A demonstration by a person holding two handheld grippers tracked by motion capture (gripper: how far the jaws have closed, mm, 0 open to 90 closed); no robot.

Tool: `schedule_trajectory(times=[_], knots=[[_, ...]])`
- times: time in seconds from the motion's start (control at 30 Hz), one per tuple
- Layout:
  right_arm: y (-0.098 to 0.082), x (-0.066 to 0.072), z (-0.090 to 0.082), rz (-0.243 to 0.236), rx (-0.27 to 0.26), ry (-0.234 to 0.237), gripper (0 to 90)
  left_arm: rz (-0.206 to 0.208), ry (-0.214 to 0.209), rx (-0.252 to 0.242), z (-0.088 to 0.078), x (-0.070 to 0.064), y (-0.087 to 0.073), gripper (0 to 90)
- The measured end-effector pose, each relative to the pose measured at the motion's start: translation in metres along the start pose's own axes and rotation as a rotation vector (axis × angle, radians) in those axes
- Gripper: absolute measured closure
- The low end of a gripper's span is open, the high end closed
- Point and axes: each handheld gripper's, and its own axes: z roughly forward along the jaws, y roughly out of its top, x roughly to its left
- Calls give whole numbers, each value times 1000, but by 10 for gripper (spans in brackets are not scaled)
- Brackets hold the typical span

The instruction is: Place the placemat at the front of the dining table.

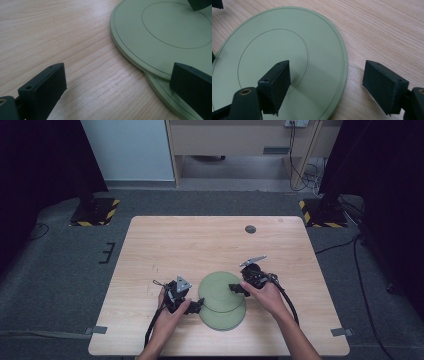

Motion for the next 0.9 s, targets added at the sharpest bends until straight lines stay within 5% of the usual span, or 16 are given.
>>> schedule_trajectory(times=[0.47, 0.9], knots=[[0, -6, 6, 36, -20, 45, 230, -12, -1, -1, 2, 1, 1, 0], [-4, -10, 6, 86, -61, 99, 332, -15, 6, -6, 3, -1, 1, 0]])
